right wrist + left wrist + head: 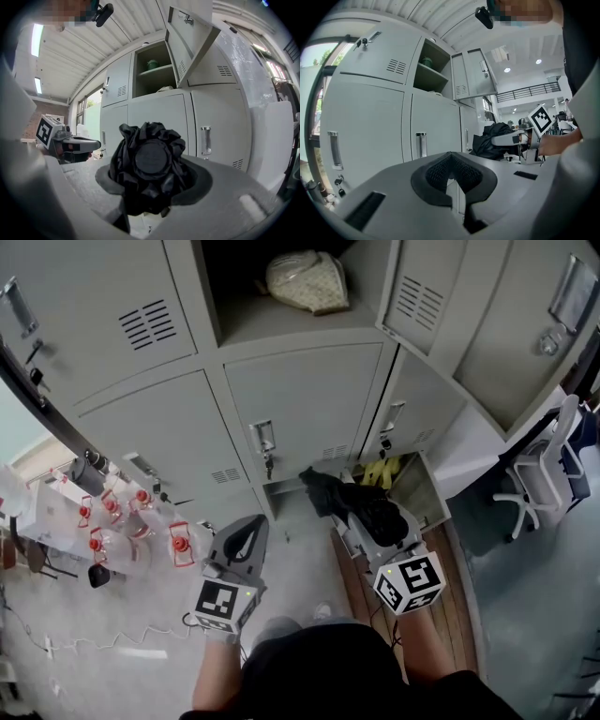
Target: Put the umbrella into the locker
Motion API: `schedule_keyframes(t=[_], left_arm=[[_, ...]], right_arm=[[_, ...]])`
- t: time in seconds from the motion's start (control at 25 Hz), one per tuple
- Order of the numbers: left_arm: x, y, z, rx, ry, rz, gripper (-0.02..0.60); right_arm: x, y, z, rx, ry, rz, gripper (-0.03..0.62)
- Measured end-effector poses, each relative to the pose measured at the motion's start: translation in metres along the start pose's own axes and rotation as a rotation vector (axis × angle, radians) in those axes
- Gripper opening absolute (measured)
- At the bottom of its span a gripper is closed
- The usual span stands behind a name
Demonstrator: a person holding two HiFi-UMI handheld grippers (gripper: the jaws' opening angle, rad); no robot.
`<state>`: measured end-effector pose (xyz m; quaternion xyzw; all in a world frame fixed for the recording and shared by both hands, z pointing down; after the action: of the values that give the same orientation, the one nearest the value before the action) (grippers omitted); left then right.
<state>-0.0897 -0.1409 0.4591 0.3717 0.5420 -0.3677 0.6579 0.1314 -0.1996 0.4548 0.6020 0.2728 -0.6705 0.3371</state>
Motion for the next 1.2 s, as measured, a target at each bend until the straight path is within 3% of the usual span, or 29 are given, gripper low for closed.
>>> schedule_keyframes(t=[0.36, 0.6, 0.88, 1.0, 1.2], left_arm=[[0.010, -0.023, 0.014, -0.082, 0.013, 0.031, 0.011], [0.025, -0.035, 0.018, -0.140, 0.039, 0.067, 0.011], [0.055, -0.047, 0.032, -0.178, 0.097, 0.125, 0.011], [0.077, -0.050, 0.037, -0.188, 0.130, 0.164, 0.011], [0.118, -0.051, 0.042, -0.204, 0.181, 0.216, 0.011]], right_arm=[[0.012, -0.009, 0.013, -0.063, 0.022, -0.003, 0.221], [0.042, -0.018, 0.013, -0.109, 0.070, -0.023, 0.221], [0.111, -0.018, -0.003, -0.132, 0.198, -0.067, 0.221], [0.142, -0.014, -0.008, -0.129, 0.253, -0.047, 0.221], [0.200, -0.017, -0.021, -0.115, 0.344, -0.108, 0.221]])
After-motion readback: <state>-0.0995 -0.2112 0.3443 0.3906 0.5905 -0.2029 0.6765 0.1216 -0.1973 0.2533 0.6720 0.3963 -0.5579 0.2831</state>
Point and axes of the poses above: the fingertips, and each gripper's own axes: z forward along the fingers, y to its right, x out of its top, the point moved 5 cm from there along -z, backward along the fingers, and after that the axes turned 2 degrees about -x, right-handed, at the moved point
